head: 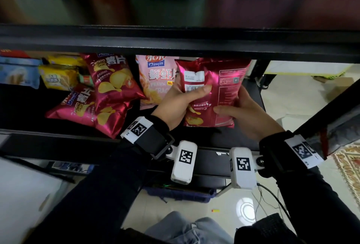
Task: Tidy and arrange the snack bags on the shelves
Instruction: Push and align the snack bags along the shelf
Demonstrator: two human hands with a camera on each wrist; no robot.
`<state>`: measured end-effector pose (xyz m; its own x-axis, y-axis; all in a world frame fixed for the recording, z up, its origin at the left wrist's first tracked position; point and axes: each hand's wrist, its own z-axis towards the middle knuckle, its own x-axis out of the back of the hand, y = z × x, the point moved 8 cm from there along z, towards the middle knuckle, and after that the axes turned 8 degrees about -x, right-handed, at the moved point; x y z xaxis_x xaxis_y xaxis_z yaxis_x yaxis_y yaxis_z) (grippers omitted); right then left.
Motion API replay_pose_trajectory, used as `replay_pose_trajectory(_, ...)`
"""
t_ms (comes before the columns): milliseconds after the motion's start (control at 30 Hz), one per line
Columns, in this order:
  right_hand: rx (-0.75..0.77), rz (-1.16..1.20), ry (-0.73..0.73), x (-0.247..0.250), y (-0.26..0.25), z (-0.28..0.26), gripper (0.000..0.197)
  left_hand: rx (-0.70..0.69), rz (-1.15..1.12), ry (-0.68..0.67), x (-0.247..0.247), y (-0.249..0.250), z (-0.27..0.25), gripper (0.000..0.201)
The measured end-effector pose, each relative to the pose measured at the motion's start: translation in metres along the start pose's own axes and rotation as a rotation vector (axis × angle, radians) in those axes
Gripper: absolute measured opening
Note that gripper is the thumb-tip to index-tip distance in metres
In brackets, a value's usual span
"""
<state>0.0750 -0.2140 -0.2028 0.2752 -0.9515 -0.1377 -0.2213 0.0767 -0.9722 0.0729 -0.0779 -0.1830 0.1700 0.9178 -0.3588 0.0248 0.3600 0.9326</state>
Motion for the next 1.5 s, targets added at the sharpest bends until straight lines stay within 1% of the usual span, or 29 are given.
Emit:
replay_pose_trajectory(67,0.049,-0.012,0.082,0.009,-0.005,-0.002,0.079,0.101,-0.091,-0.085,-0.009,-0.002,-0.004,0.068)
replay_pose_trajectory(100,0.087,-0.027,0.134,0.015,-0.008,-0.003,0.077,0.163,-0.166,-0.114,-0.01,-0.003,-0.004,0.076)
replay_pose_trajectory(133,0.137,-0.051,0.185,0.018,-0.012,-0.006,0.074,0.223,-0.235,-0.114,-0.007,-0.004,-0.006,0.082)
replay_pose_trajectory(167,0.196,-0.082,0.226,0.019,-0.018,-0.009,0.072,0.271,-0.243,-0.101,-0.002,-0.005,-0.006,0.082)
replay_pose_trajectory(200,0.255,-0.105,0.251,0.018,-0.024,-0.012,0.071,0.301,-0.223,-0.117,-0.001,-0.007,-0.005,0.072)
replay_pose_trajectory(233,0.309,-0.125,0.264,0.015,-0.029,-0.014,0.07,0.324,-0.202,-0.147,-0.002,-0.01,-0.004,0.055)
replay_pose_trajectory(267,0.353,-0.161,0.276,0.012,-0.033,-0.016,0.068,0.312,-0.132,-0.186,-0.001,-0.011,-0.005,0.042)
replay_pose_trajectory(300,0.39,-0.214,0.295,0.009,-0.037,-0.017,0.063,0.334,-0.097,-0.216,-0.001,-0.015,-0.007,0.04)
replay_pose_trajectory(333,0.414,-0.257,0.315,0.007,-0.038,-0.019,0.059,0.372,-0.111,-0.213,-0.001,-0.019,-0.007,0.042)
replay_pose_trajectory(367,0.427,-0.266,0.313,0.007,-0.038,-0.02,0.057,0.38,-0.129,-0.197,0.0,-0.022,-0.006,0.046)
replay_pose_trajectory(433,0.389,-0.143,0.242,0.008,-0.033,-0.021,0.06,0.3,-0.136,-0.164,0.004,-0.022,0.0,0.053)
replay_pose_trajectory(467,0.334,-0.039,0.223,0.011,-0.026,-0.02,0.06,0.242,-0.115,-0.149,0.006,-0.02,0.001,0.054)
replay_pose_trajectory(533,0.133,0.157,0.258,0.023,-0.008,-0.014,0.046,0.16,-0.047,-0.118,0.008,-0.019,0.003,0.053)
replay_pose_trajectory(567,0.019,0.196,0.258,0.023,0.001,-0.012,0.038,0.138,0.001,-0.108,0.009,-0.02,0.003,0.055)
replay_pose_trajectory(600,-0.075,0.175,0.225,0.02,0.007,-0.009,0.034,0.126,0.048,-0.106,0.008,-0.021,0.003,0.058)
replay_pose_trajectory(633,-0.126,0.107,0.182,0.016,0.011,-0.007,0.033,0.124,0.09,-0.105,0.006,-0.021,0.003,0.061)
replay_pose_trajectory(667,-0.138,0.035,0.157,0.012,0.012,-0.005,0.037,0.12,0.121,-0.105,0.004,-0.022,0.003,0.062)
replay_pose_trajectory(733,-0.089,-0.028,0.194,0.011,0.01,-0.004,0.051,0.12,0.149,-0.102,0.003,-0.023,0.005,0.067)
replay_pose_trajectory(767,-0.05,-0.036,0.233,0.013,0.008,-0.004,0.052,0.126,0.156,-0.104,0.002,-0.023,0.006,0.07)
replay_pose_trajectory(833,0.015,-0.055,0.29,0.017,0.004,-0.004,0.048,0.136,0.165,-0.097,0.002,-0.024,0.009,0.073)
replay_pose_trajectory(933,0.058,-0.068,0.297,0.016,0.004,-0.003,0.048,0.099,0.199,-0.012,0.008,-0.022,0.014,0.062)
replay_pose_trajectory(1033,0.039,-0.088,0.239,0.013,0.009,-0.001,0.057,0.028,0.255,0.073,0.016,-0.021,0.017,0.055)
replay_pose_trajectory(1100,0.002,-0.075,0.219,0.015,0.015,0.001,0.064,0.004,0.294,0.089,0.02,-0.024,0.018,0.056)
replay_pose_trajectory(1167,-0.008,-0.039,0.246,0.02,0.019,0.001,0.068,0.0,0.322,0.084,0.022,-0.03,0.021,0.056)
replay_pose_trajectory(1233,0.007,-0.027,0.288,0.025,0.022,0.0,0.063,0.008,0.337,0.078,0.021,-0.039,0.023,0.057)
replay_pose_trajectory(1300,0.026,-0.059,0.343,0.031,0.026,0.0,0.049,0.022,0.361,0.085,0.019,-0.048,0.026,0.057)
replay_pose_trajectory(1367,0.028,-0.084,0.398,0.039,0.031,0.001,0.045,0.025,0.456,0.094,0.018,-0.055,0.029,0.062)
replay_pose_trajectory(1433,0.015,-0.081,0.428,0.047,0.038,0.003,0.053,0.0,0.6,0.104,0.017,-0.061,0.03,0.067)
replay_pose_trajectory(1500,-0.005,-0.066,0.427,0.054,0.046,0.004,0.065,-0.042,0.709,0.11,0.016,-0.066,0.028,0.067)
